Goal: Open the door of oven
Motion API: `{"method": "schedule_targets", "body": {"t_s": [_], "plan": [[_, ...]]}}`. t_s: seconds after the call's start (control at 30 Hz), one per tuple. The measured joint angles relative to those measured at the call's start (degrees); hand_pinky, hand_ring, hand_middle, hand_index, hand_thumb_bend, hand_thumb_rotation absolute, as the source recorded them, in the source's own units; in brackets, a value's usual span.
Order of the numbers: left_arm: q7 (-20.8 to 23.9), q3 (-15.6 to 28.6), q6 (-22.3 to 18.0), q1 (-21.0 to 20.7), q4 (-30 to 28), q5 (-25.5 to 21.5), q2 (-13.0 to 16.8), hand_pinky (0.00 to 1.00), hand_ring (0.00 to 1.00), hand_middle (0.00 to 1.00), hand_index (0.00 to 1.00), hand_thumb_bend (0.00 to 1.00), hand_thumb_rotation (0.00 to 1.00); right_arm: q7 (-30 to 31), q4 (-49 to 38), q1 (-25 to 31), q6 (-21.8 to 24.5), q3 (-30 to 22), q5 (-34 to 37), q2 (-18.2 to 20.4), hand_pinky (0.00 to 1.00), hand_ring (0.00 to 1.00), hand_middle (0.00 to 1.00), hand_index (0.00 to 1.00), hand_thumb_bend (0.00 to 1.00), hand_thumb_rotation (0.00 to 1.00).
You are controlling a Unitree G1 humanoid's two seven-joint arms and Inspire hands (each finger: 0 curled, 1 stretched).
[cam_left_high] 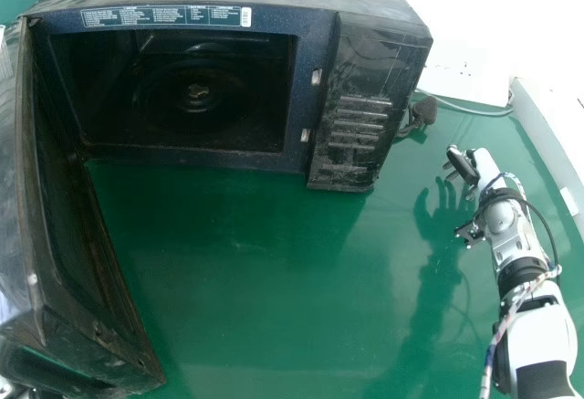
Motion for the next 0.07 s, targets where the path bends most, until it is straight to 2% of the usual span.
{"method": "schedule_targets", "body": {"t_s": [0.07], "plan": [[-0.1,-1.0,-0.8,0.0,0.1,0.0,-1.1,0.81,0.9,0.89,0.81,0.82,0.65,0.0,0.0,0.0,0.1,0.0,0.0,0.0,0.4,0.45,0.53,0.49,0.51,0.15]]}}
